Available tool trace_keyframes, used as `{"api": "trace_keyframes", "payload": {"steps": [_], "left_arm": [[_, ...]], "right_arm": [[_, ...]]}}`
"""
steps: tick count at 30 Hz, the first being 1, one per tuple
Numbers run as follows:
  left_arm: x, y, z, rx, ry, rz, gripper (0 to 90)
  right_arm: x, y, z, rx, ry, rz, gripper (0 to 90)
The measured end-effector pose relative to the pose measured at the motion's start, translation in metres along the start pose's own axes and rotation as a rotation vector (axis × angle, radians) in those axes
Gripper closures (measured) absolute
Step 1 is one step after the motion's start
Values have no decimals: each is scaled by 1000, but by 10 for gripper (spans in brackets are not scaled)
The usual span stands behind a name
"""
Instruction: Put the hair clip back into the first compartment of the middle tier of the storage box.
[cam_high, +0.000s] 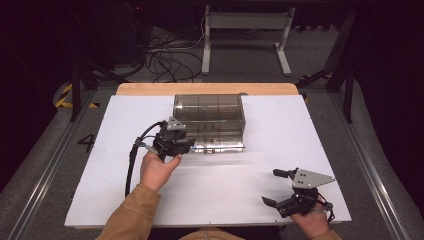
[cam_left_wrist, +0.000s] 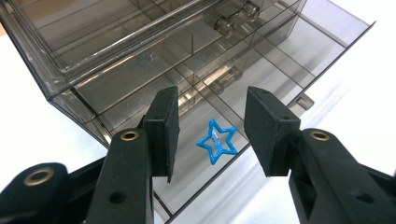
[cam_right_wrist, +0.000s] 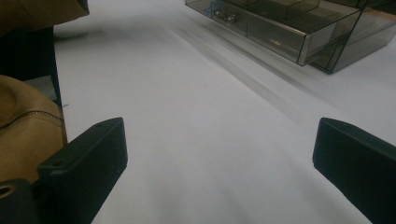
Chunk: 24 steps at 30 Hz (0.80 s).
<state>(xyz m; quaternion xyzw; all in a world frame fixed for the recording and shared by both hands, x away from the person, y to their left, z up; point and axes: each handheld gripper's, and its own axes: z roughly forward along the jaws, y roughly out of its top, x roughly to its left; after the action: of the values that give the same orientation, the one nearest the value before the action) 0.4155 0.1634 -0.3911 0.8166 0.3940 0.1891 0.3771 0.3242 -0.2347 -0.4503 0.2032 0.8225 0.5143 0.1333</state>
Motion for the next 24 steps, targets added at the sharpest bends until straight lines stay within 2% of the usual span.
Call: {"api": "trace_keyframes", "payload": {"steps": [7, 10, 15, 24], "left_arm": [[-3, 1, -7, -20, -12, 4, 554], [-2, 1, -14, -42, -11, -7, 479], [-4, 0, -31, -97, -38, -24, 403], [-8, -7, -56, -179, -60, -5, 292]], "right_arm": [[0, 0, 0, 0, 0, -1, 36], [0, 0, 1, 2, 2, 0, 36], [0, 0, 1, 1, 2, 0, 36], [0, 0, 0, -1, 3, 1, 36]]}}
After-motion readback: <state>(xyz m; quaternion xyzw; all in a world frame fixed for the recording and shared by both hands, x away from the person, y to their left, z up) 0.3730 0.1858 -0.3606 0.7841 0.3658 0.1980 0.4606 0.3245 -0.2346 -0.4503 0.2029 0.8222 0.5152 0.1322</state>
